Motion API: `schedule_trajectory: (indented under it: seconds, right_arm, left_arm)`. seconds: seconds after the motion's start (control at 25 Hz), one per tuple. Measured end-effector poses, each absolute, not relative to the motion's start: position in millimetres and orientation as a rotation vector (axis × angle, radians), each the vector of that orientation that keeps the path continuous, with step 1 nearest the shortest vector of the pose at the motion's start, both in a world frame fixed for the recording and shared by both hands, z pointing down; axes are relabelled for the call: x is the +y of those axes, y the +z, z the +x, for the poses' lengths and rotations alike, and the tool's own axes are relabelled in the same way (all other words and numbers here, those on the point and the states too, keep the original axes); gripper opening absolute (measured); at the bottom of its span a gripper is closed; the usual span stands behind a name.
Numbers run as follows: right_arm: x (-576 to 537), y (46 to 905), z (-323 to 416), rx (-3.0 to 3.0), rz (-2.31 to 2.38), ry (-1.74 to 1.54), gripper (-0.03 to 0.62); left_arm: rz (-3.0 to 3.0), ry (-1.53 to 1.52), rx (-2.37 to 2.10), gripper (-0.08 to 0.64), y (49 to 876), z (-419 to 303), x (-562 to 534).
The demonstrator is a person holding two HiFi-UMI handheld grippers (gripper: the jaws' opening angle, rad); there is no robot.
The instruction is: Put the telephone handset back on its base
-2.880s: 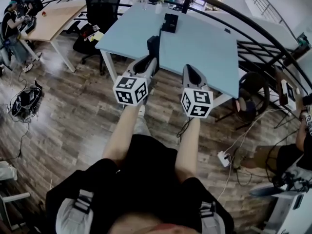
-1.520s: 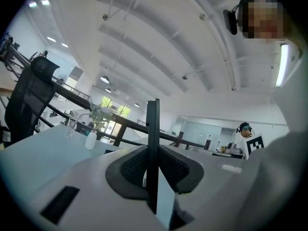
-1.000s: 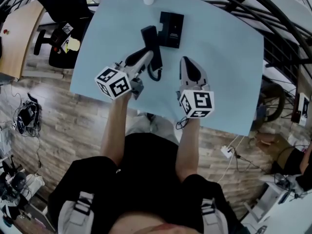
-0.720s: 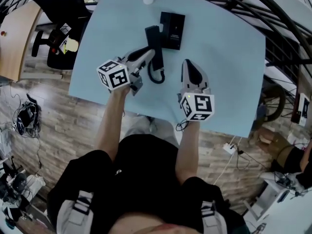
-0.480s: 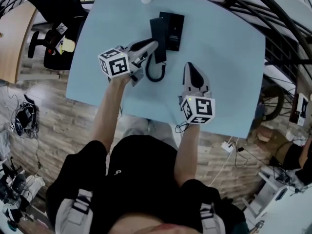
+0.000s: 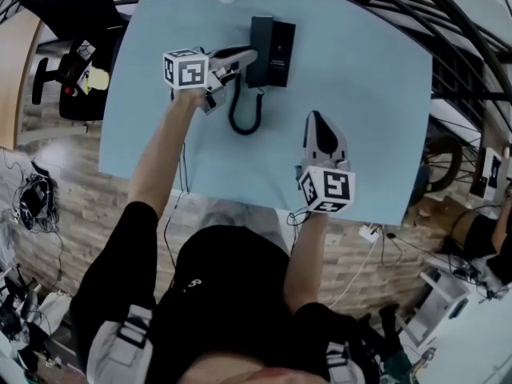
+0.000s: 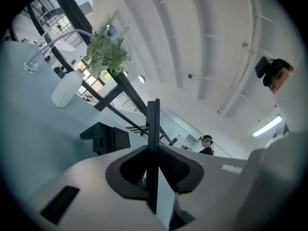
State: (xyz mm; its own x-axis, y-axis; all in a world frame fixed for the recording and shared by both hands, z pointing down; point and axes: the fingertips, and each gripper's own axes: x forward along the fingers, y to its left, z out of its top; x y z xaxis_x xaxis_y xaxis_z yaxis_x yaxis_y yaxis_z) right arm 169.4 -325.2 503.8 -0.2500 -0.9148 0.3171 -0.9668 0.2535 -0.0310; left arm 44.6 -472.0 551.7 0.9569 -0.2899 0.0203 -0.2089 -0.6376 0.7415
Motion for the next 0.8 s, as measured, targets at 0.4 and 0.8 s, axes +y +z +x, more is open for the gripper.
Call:
schedule_trajectory:
  seconds: [0.4, 0.8]
  right_arm:
    - [-313.8, 517.0, 184.9, -2.21, 1.758, 0.348, -0.006]
    - [-310.3, 519.6, 196.0, -2.169, 1.773, 0.363, -0.006]
  left_arm:
    - [2.209, -0.05, -0.268, 0.066, 602.7, 60.9, -496.7]
    - [2.194, 0.035, -0.232, 0.067, 618.7, 59.7, -507.4]
